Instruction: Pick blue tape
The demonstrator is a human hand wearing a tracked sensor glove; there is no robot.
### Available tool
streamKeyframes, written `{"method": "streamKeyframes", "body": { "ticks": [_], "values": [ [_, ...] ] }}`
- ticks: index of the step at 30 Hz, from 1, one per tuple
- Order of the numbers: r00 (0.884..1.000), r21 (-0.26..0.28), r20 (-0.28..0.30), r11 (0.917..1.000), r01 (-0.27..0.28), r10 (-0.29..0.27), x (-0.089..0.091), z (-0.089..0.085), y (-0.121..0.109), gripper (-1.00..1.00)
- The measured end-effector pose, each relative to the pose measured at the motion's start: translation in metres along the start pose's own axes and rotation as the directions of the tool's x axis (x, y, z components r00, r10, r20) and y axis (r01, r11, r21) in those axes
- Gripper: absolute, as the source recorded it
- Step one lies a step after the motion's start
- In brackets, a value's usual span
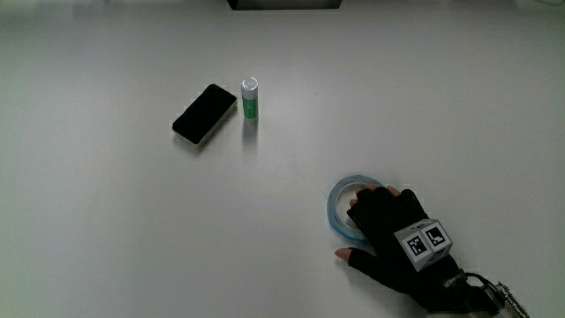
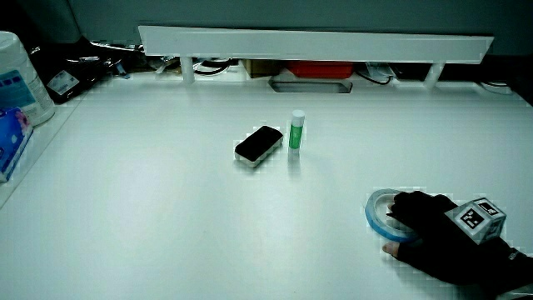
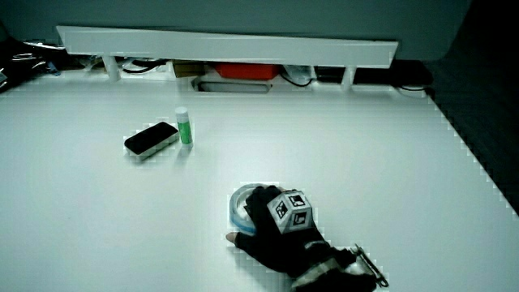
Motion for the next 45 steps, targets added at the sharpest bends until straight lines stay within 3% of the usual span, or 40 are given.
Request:
{"method": "streamKeyframes", "body": {
  "ticks": [10,20,28,34,39,45],
  "values": [
    [0.999,0.068,-0.038,0.9972,-0.033,0.036,0.000,0.002,-0.001,0.64],
    [0.999,0.120,-0.030,0.9920,-0.039,0.043,0.000,0.001,-0.003,1.00],
    [0.998,0.135,-0.035,0.9901,-0.039,0.044,0.001,0.000,-0.005,1.00],
    [0.998,0.146,-0.039,0.9883,-0.043,0.049,-0.003,0.008,-0.008,1.00],
    [0.996,0.190,-0.029,0.9783,-0.082,0.089,-0.016,0.027,-0.010,1.00],
    [0.987,0.240,0.007,0.9576,-0.158,0.161,-0.035,0.046,-0.004,1.00]
  ]
}}
